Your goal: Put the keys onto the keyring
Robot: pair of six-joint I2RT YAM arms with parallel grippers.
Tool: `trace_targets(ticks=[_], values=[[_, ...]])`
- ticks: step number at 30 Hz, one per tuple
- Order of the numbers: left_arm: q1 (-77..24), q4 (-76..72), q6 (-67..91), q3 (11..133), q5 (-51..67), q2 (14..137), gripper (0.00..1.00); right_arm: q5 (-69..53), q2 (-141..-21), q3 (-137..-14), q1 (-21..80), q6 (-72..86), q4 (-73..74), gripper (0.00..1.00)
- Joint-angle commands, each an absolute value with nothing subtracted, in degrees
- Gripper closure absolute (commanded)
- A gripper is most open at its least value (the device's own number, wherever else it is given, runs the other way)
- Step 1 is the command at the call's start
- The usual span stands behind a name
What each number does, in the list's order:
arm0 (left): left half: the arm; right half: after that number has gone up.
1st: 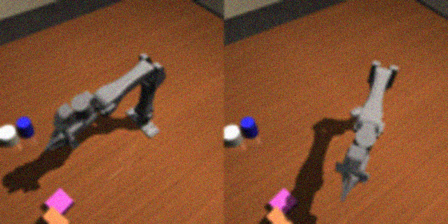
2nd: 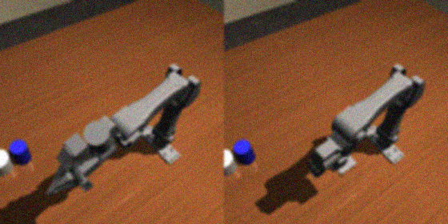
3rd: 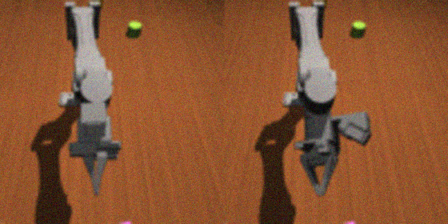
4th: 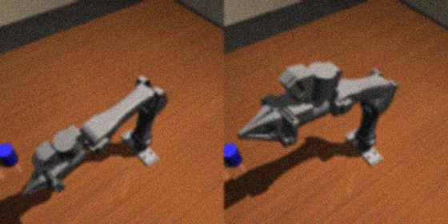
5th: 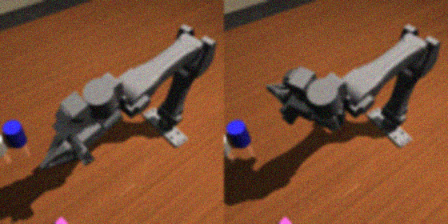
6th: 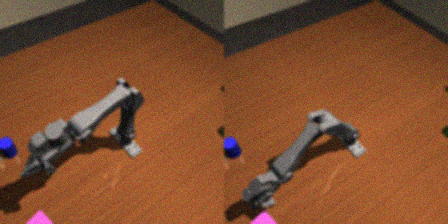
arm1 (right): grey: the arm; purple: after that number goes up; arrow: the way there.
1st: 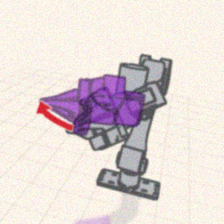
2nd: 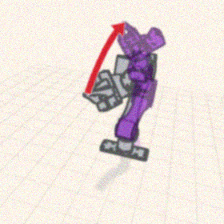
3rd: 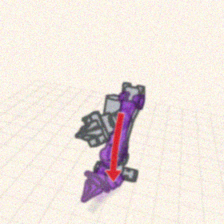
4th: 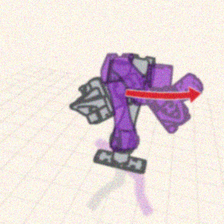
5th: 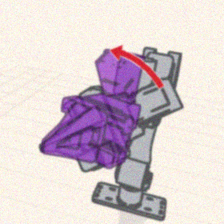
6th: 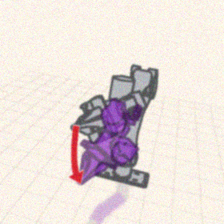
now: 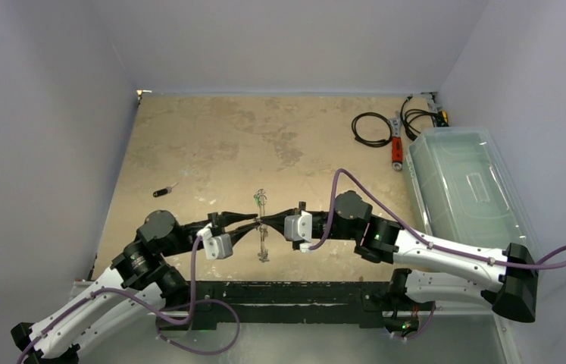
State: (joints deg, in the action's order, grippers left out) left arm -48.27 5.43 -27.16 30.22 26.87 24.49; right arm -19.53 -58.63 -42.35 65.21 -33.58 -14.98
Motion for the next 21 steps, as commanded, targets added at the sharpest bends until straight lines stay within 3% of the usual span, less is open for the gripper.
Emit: trace_targets(ticks=[1, 21], values=[[-48.16, 5.97, -28.3, 30.74, 28.23, 24.4, 0.8, -21.47, -57.09, -42.76, 65.39, -33.13, -20.0, 1.0], [-48.14, 6.96, -28.43, 30.9, 25.11, 24.51, 0.73, -21.92, -55.95, -42.54, 65.39, -33.1, -19.78, 1.0]])
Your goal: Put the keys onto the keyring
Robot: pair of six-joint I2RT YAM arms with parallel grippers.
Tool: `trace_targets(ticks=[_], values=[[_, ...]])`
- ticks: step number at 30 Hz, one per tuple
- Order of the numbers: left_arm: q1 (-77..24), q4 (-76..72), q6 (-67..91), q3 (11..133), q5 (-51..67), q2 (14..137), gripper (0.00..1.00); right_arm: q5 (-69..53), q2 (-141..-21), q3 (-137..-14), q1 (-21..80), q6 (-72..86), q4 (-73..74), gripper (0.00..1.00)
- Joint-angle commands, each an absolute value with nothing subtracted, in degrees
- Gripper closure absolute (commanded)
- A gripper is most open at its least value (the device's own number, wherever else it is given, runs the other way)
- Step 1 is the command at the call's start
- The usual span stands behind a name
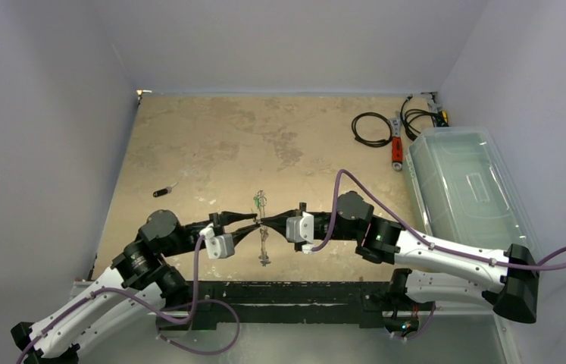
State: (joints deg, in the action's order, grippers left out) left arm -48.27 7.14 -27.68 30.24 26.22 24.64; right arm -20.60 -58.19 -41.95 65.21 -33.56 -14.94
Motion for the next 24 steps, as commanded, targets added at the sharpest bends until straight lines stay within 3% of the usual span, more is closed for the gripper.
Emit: trace_targets(ticks=[1, 8, 24], values=[[-48.13, 7.02, -28.47, 30.79, 24.8, 24.18, 0.72, -21.82, -55.85, -42.46, 65.39, -33.1, -19.84, 1.0], [-48.08, 6.64, -28.51, 30.26, 24.4, 22.56, 0.69, -21.71, -56.06, -42.52, 65.39, -33.13, -19.78, 1.0], [-47.67, 5.8, -28.3, 30.85, 27.08, 24.69, 0.76, -23.27, -57.85, -43.7, 65.39, -33.16, -18.04, 1.0]])
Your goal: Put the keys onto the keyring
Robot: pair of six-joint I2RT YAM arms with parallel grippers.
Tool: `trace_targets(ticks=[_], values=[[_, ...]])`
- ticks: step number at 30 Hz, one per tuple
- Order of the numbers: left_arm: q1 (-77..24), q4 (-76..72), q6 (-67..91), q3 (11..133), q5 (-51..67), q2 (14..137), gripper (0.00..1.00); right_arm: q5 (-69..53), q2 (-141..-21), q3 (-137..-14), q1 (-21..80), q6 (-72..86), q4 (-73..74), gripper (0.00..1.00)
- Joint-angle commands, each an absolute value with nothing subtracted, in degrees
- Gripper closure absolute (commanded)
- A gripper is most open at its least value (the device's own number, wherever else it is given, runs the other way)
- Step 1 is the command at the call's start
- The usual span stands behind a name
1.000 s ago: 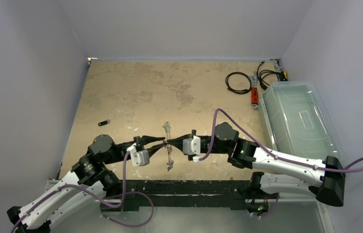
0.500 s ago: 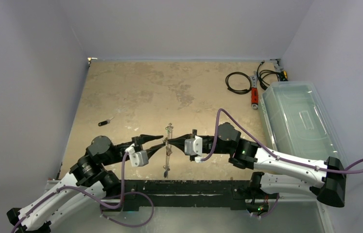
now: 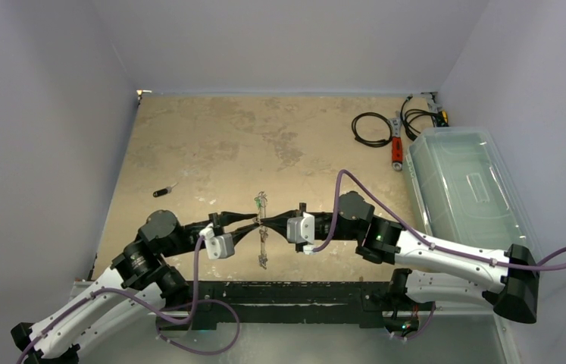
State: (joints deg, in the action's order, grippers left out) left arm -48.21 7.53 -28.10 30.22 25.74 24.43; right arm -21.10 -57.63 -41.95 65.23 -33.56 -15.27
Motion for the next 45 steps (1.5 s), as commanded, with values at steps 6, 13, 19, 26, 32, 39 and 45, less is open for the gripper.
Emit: trace_targets(ticks=[6, 13, 19, 26, 32, 39, 45], values=[[-47.47, 6.04, -28.52, 31.06, 27.27, 25.02, 0.81, -23.51, -58.71, -44.23, 65.39, -33.31, -17.23, 1.0], [-47.29, 6.5, -28.79, 31.39, 28.17, 25.93, 0.87, -24.1, -58.44, -44.08, 65.39, -33.15, -17.67, 1.0], [-47.2, 6.33, -29.75, 31.27, 29.38, 24.79, 0.98, -26.1, -60.05, -45.05, 65.39, -33.06, -16.09, 1.0], [-47.15, 4.73, -29.8, 29.95, 28.8, 20.47, 1.0, -25.22, -61.17, -45.7, 65.39, -33.05, -15.4, 1.0], [-47.11, 7.0, -29.44, 31.5, 25.86, 20.94, 1.0, -21.23, -61.21, -45.56, 65.39, -32.78, -16.04, 0.9], [-47.16, 8.09, -29.71, 31.89, 24.77, 21.45, 1.0, -16.79, -62.99, -46.97, 65.39, -33.57, -13.72, 0.85], [-47.17, 8.55, -29.73, 32.09, 24.27, 22.0, 1.0, -15.01, -64.76, -48.22, 65.4, -33.64, -11.9, 0.87]])
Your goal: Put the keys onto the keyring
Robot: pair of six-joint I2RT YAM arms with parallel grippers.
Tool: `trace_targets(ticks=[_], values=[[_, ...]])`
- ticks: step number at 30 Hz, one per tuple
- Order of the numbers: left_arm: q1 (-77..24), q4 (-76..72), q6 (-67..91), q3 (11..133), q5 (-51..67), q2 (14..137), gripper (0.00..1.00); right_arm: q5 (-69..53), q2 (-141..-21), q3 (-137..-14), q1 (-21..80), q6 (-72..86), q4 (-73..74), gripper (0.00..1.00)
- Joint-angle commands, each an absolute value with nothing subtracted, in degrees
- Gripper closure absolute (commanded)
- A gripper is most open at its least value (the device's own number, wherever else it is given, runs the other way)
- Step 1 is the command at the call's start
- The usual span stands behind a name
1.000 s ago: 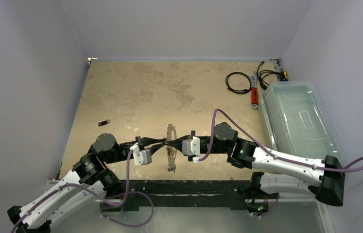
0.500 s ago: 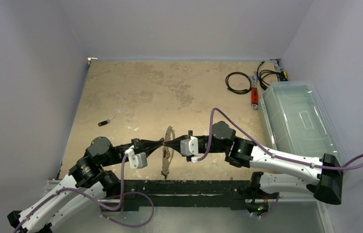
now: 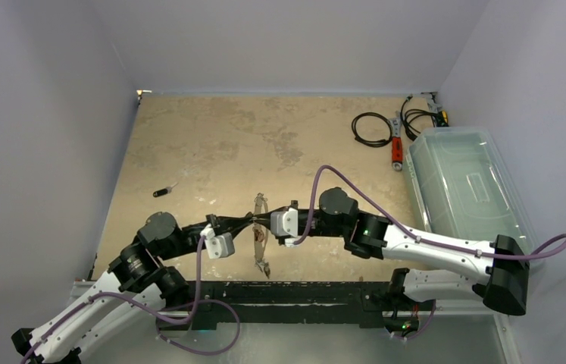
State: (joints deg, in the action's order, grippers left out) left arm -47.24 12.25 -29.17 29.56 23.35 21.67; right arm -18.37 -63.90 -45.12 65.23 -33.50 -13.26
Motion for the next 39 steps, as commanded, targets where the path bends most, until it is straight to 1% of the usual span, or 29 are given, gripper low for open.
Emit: trace_targets(ticks=[1, 4, 5, 6, 7, 12, 17, 21, 29, 31, 39], values=[[-47.15, 8.67, -29.73, 32.16, 24.14, 22.12, 1.0, -14.76, -64.89, -48.31, 65.39, -33.68, -11.73, 0.88], [-47.19, 8.79, -29.79, 32.21, 23.8, 22.04, 1.0, -13.72, -65.35, -48.64, 65.39, -33.76, -11.07, 0.9], [-47.12, 8.8, -29.87, 32.17, 23.66, 21.98, 1.0, -13.49, -65.5, -48.85, 65.39, -33.82, -10.9, 0.93], [-47.15, 8.79, -29.94, 32.17, 23.58, 21.97, 1.0, -13.33, -65.62, -49.06, 65.39, -33.84, -10.6, 0.98], [-47.15, 8.87, -29.93, 32.19, 23.48, 21.97, 1.0, -13.28, -65.73, -49.19, 65.39, -33.86, -10.56, 1.0], [-47.13, 9.11, -29.77, 32.4, 24.57, 22.7, 1.0, -13.47, -63.82, -47.2, 65.39, -34.14, -14.79, 1.0], [-47.13, 9.12, -29.47, 32.54, 26.24, 23.26, 0.99, -17.38, -59.37, -42.42, 65.39, -31.97, -24.06, 1.0], [-47.11, 9.31, -29.24, 32.55, 26.92, 24.42, 0.98, -18.93, -58.06, -40.96, 65.39, -31.01, -26.91, 1.0], [-47.16, 10.51, -29.24, 32.81, 27.2, 29.14, 0.84, -19.27, -56.31, -39.71, 65.33, -30.39, -29.0, 1.0], [-47.11, 11.54, -29.65, 34.03, 26.67, 29.33, 0.82, -19.17, -56.16, -39.62, 65.3, -30.4, -28.85, 1.0], [-47.15, 8.11, -29.86, 32.02, 25.76, 21.28, 0.72, -18.52, -58.03, -40.43, 65.32, -30.85, -27.39, 1.0]])
